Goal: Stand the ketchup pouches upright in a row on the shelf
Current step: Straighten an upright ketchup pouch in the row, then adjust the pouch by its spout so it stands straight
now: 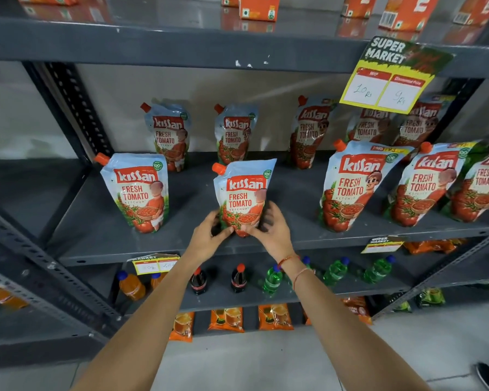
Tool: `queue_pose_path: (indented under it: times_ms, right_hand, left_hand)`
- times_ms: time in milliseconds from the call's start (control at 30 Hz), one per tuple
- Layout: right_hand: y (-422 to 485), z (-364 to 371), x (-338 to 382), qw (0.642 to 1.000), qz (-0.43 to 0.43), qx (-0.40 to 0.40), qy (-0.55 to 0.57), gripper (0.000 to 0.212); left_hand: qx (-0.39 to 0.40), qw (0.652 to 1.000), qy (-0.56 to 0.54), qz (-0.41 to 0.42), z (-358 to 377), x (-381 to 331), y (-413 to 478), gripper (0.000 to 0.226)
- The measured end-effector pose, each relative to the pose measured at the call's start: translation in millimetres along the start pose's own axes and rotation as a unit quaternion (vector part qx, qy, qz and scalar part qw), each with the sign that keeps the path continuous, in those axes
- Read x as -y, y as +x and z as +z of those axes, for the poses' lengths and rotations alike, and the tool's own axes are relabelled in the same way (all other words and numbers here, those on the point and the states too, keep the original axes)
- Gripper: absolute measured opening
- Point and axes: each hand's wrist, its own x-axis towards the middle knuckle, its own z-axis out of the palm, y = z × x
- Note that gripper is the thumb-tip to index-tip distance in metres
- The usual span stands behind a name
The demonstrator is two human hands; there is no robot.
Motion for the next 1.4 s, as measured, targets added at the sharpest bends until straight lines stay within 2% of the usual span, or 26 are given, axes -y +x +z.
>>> queue_pose_path:
  times_ms: [33,100,200,300,400,467,567,633,700,833,933,1167,1400]
  right_hand:
    - [-7,5,2,0.998,-0.019,-0.064,-0.005,0.081]
    - [-22,16,6,0.985,-0.079,-0.151,-0.039,0.062]
    - [-40,40,11,0.968,-0.169,-0.173,-0.071,0.031]
    - [-41,73,16,0.970,-0.201,-0.088,-0.108,0.027]
    - [-22,107,30,0.979,-0.155,0.026,-0.133,0.050]
    - [-5,124,40,0.982,-0.101,0.085,-0.133,0.072]
    - [18,148,56,0.973,-0.038,0.181,-0.139,0.094]
    - [30,161,61,0.965,-0.016,0.227,-0.132,0.094]
    - [38,170,61,0.959,-0.009,0.253,-0.124,0.081]
    - [43,167,51,0.961,-0.021,0.246,-0.122,0.061]
    - [37,160,43,0.966,-0.032,0.237,-0.101,0.060]
    - [19,152,31,0.977,-0.061,0.192,-0.072,0.055]
    - [14,151,31,0.978,-0.061,0.182,-0.079,0.052]
  left_hand:
    - [-0.016,1.000,-0.009,-0.001,-1,0,-2,0.055]
    - [-0.078,0.996,-0.037,-0.003,-6,-2,-7,0.055]
    - [-0.212,0.972,-0.096,0.013,-25,0,-21,0.038]
    - [-0.353,0.928,-0.118,0.015,-51,14,-35,0.019]
    - [-0.408,0.905,-0.121,-0.012,-87,35,-36,0.026]
    - [-0.367,0.923,-0.104,-0.049,-110,52,-27,0.042]
    - [-0.230,0.960,-0.108,-0.121,-143,72,-15,0.074]
    - [-0.143,0.973,-0.094,-0.156,-155,77,-9,0.083]
    - [-0.094,0.982,-0.070,-0.151,-159,76,-8,0.079]
    - [-0.085,0.984,-0.076,-0.135,-157,79,-11,0.055]
    - [-0.067,0.988,-0.066,-0.122,-152,80,-15,0.043]
    - [-0.069,0.992,-0.058,-0.093,-141,78,-26,0.045]
    - [-0.059,0.991,-0.051,-0.107,-140,71,-32,0.050]
